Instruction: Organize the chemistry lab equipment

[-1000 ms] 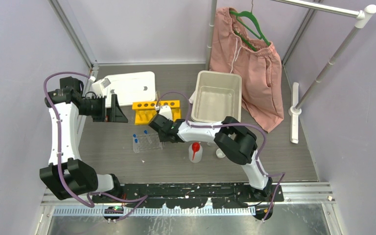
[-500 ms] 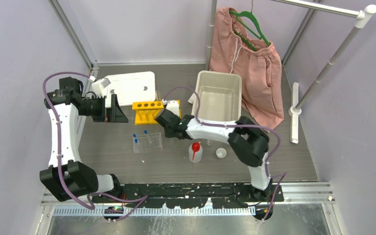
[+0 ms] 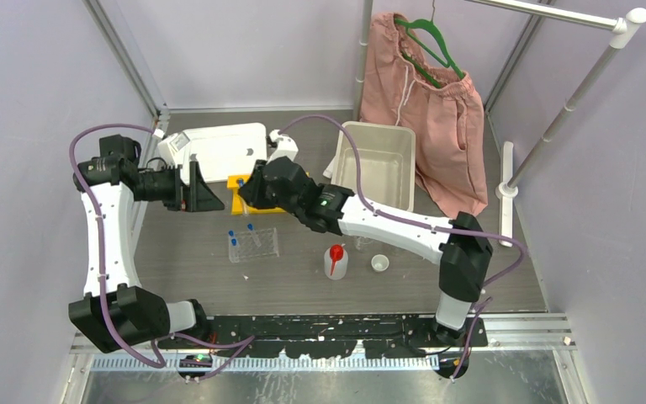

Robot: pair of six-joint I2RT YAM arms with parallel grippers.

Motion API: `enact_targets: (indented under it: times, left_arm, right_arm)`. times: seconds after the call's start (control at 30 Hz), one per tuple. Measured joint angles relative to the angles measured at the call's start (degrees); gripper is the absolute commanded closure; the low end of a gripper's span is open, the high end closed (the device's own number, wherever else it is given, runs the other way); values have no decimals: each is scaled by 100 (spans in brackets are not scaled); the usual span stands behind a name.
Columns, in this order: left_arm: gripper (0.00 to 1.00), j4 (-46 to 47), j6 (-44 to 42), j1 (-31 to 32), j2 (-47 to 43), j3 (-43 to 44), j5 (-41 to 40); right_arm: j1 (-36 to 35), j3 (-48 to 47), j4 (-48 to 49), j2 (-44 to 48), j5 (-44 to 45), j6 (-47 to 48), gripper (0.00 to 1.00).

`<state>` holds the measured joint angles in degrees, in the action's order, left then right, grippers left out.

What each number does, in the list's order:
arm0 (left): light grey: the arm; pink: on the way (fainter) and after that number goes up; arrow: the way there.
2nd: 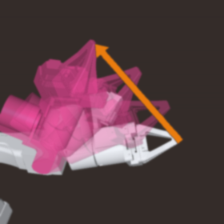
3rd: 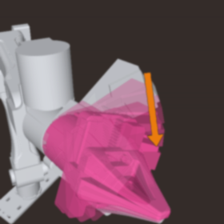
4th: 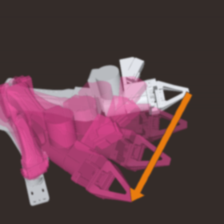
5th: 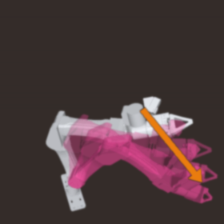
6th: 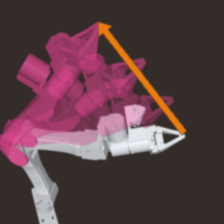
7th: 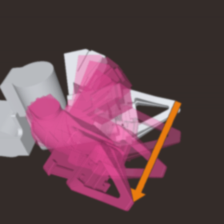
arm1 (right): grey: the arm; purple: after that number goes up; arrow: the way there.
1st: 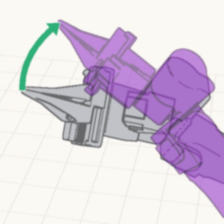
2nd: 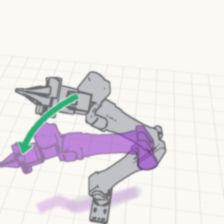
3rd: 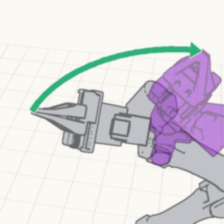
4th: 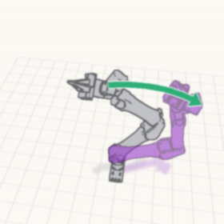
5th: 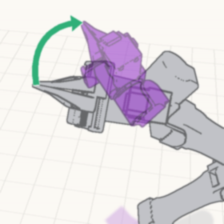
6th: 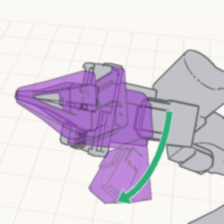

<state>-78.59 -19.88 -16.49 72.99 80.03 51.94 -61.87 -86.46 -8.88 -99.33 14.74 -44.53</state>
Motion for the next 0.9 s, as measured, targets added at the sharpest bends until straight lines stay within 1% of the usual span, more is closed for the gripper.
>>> enact_targets:
  times: [0.17,0.3,0.6,0.73,0.83,0.9]
  left_arm:
    - [17,-70,-28,-2,-79,0,192]
    - [24,-68,-26,-2,-125,-2,264]
    - [51,-57,-17,-2,-101,-22,367]
    - [69,-70,-7,-2,-52,-24,426]
    - [79,-92,4,0,-48,-24,522]
    - [86,-105,4,0,-48,-24,555]
  right_arm:
    - [-66,-481,501,-444,-284,-387,99]
    - [-109,-737,699,-699,-470,-678,99]
    - [-179,-763,1134,-745,-546,-966,99]
    - [-195,-763,1207,-745,-540,-977,99]
    - [-188,-763,1207,-745,-538,-975,98]
    - [-188,-763,1213,-745,-529,-973,95]
